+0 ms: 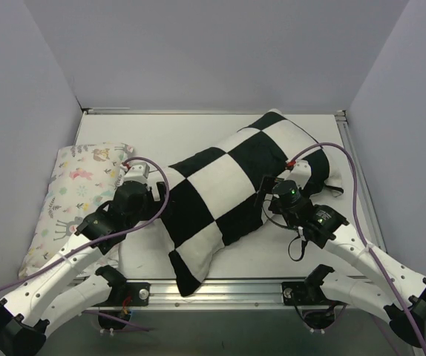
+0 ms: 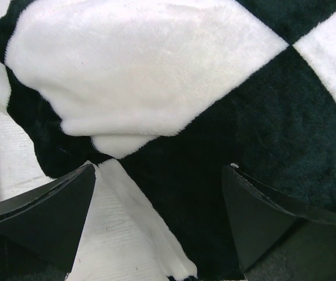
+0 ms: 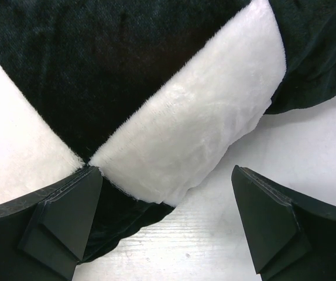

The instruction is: Remove the pillowcase from the pillow

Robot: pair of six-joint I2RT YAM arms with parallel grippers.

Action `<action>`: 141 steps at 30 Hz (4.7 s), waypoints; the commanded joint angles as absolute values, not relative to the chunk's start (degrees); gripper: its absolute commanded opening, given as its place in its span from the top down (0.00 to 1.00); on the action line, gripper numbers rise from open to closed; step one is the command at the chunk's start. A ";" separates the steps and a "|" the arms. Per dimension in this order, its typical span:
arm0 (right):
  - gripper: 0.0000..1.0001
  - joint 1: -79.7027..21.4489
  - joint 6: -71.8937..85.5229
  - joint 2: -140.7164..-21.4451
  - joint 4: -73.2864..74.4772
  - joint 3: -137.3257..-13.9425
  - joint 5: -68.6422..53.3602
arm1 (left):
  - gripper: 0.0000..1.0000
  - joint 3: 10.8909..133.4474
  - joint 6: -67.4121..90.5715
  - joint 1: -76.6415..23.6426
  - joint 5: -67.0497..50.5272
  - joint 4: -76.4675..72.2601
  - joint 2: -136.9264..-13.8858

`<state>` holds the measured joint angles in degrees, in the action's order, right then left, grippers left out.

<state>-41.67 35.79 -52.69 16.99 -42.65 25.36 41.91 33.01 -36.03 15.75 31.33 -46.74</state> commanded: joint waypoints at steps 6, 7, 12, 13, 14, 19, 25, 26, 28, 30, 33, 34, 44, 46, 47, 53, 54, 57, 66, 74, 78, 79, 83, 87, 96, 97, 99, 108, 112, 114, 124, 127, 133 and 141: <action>0.00 -41.40 34.10 -53.17 16.96 -42.28 26.81 | 0.02 44.47 31.82 -36.30 9.50 28.40 -47.46; 0.00 -41.40 33.93 -53.52 16.70 -42.36 26.63 | 0.03 44.65 31.64 -36.30 8.62 28.13 -47.55; 0.00 -40.96 34.71 -54.84 16.08 -41.93 23.91 | 0.03 47.45 30.33 -36.30 7.21 25.94 -49.83; 0.00 -40.96 35.24 -53.89 15.56 -41.14 23.21 | 0.03 50.16 29.54 -36.30 7.47 25.67 -51.84; 0.00 -40.96 35.77 -53.09 13.47 -40.00 21.81 | 0.03 52.36 28.84 -36.21 9.04 25.58 -53.25; 0.00 -40.78 41.56 -48.09 4.94 -28.85 17.24 | 0.03 63.79 24.53 -35.95 9.14 22.33 -67.98; 0.00 -40.69 48.41 -44.56 -17.63 -12.08 12.75 | 0.03 76.98 19.60 -34.72 6.33 18.37 -86.29; 0.00 -40.69 48.69 -44.65 -23.67 -10.21 12.66 | 0.03 79.86 19.25 -34.63 5.89 18.37 -88.40; 0.00 -40.69 49.04 -46.05 -31.85 -6.79 13.01 | 0.03 82.43 17.93 -34.11 4.75 18.54 -94.20; 0.00 -40.69 48.43 -49.11 -36.02 -6.07 12.92 | 0.03 85.16 17.40 -33.93 4.31 19.60 -99.37; 0.00 -40.78 47.37 -53.77 -40.94 -6.77 13.18 | 0.04 86.05 17.23 -33.93 3.69 20.39 -103.52; 0.02 -40.87 46.94 -54.83 -42.09 -6.94 13.36 | 0.04 85.87 17.31 -33.93 3.43 20.30 -103.97; 1.00 -42.62 38.51 -52.31 -29.03 -20.03 15.90 | 0.05 86.57 16.53 -34.01 3.16 22.14 -104.85; 1.00 -44.03 36.13 -48.79 -21.59 -25.03 19.94 | 0.05 87.36 16.17 -34.10 3.34 23.11 -105.03; 1.00 -44.73 35.60 -48.00 -19.10 -27.40 20.65 | 0.05 87.97 15.91 -34.19 3.34 24.07 -105.20; 1.00 -46.23 29.36 -50.00 -7.74 -46.65 20.12 | 0.07 87.36 15.47 -38.65 3.08 25.48 -104.41; 1.00 -47.10 28.40 -52.36 -7.21 -49.37 20.39 | 0.08 87.45 15.47 -39.54 3.25 25.75 -104.07; 1.00 -45.98 25.49 -59.55 -3.27 -60.09 20.74 | 0.08 86.40 16.43 -42.97 5.35 26.63 -102.14; 1.00 -36.92 29.87 -78.03 -2.28 -68.29 8.97 | 0.03 83.32 23.73 -39.75 13.09 29.88 -88.70; 1.00 -34.55 34.01 -90.68 -5.01 -72.15 3.61 | 0.03 89.64 24.26 -33.05 18.64 34.80 -73.41; 0.85 -33.84 34.19 -94.92 -2.74 -78.39 0.53 | 0.03 83.62 26.27 -35.24 17.14 36.04 -67.86; 0.53 -33.75 34.02 -95.18 -2.29 -80.66 -1.73 | 0.03 81.15 27.85 -35.94 16.09 35.51 -66.81; 0.18 -33.49 31.04 -95.28 3.59 -87.42 -0.54 | 0.03 70.42 31.64 -45.05 15.12 31.83 -62.59; 0.09 -31.56 30.32 -91.50 9.04 -88.60 3.68 | 0.03 65.04 32.52 -54.02 15.20 27.78 -64.50; 0.01 -18.55 31.56 -87.18 12.74 -76.82 7.47 | 0.03 64.42 33.92 -56.78 19.76 29.16 -76.10; 0.01 -18.11 31.38 -88.23 12.83 -76.82 7.38 | 0.03 64.51 34.88 -56.52 20.56 30.05 -77.33; 0.01 -17.49 31.38 -92.18 13.01 -76.99 6.07 | 0.10 63.90 35.77 -56.25 21.18 30.50 -79.62; 0.97 -18.28 36.82 -93.70 6.17 -62.95 2.81 | 1.00 63.97 33.24 -44.50 17.50 29.53 -80.86; 1.00 -22.21 40.33 -84.14 0.45 -51.00 1.76 | 1.00 76.14 29.20 -32.71 13.19 31.28 -86.12; 1.00 -25.65 42.09 -82.01 -2.37 -47.64 2.37 | 0.99 83.54 27.08 -28.76 11.96 34.34 -92.70; 0.50 -35.42 37.20 -90.19 2.37 -62.75 -3.25 | 0.07 104.69 22.76 -29.26 8.35 41.14 -100.13; 0.29 -35.42 35.16 -85.19 3.25 -63.19 -4.57 | 0.07 99.59 23.20 -30.67 8.18 38.85 -94.42; 0.15 -35.16 34.63 -70.62 9.57 -63.02 -0.01 | 0.03 92.21 25.22 -40.07 10.55 32.71 -87.20; 0.11 -18.03 39.37 -57.22 15.56 -50.65 1.07 | 0.03 93.77 25.67 -51.49 13.87 25.93 -93.15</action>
<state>-23.03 37.36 -57.87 10.15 -56.42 1.69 91.15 26.17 -48.21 10.92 30.39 -88.92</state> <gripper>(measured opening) 0.884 0.974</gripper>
